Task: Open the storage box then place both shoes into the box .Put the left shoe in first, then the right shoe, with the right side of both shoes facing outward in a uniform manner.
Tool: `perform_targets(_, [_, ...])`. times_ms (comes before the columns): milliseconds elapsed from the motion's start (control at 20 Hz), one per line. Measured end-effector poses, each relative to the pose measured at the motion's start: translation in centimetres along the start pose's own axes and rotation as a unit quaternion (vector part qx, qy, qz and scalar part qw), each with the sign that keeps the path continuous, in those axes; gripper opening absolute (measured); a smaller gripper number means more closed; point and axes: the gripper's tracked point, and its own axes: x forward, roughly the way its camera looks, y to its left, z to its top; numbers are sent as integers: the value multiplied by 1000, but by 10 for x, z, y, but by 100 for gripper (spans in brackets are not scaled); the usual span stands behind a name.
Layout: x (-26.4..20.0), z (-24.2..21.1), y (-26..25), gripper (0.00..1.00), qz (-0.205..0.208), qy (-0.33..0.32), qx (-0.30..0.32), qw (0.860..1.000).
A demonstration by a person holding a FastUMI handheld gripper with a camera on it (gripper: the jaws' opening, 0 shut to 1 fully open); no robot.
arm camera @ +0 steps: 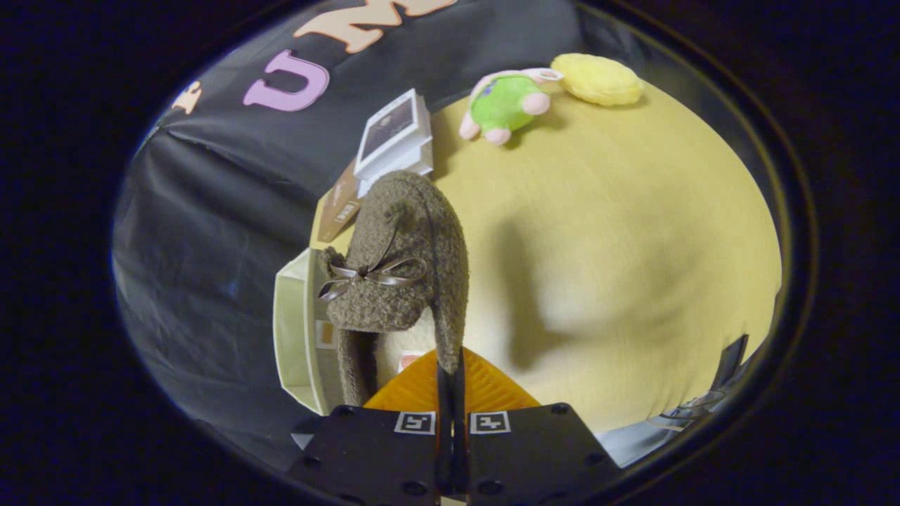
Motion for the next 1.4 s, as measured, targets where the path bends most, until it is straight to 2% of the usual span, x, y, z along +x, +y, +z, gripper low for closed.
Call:
perform_targets(350, [-1, -15, 111, 4, 65, 9, -32, 997])
perform_targets(450, [7, -27, 141, 4, 84, 22, -44, 995])
perform_targets(600, [30, -47, 175, 4, 91, 46, -54, 993])
perform_targets(950, [86, -85, 190, 4, 25, 59, -69, 996])
perform_targets(1100, [96, -88, 179, 4, -22, 46, -75, 996])
perform_targets(1400, [105, -83, 174, 5, -79, 14, -88, 993])
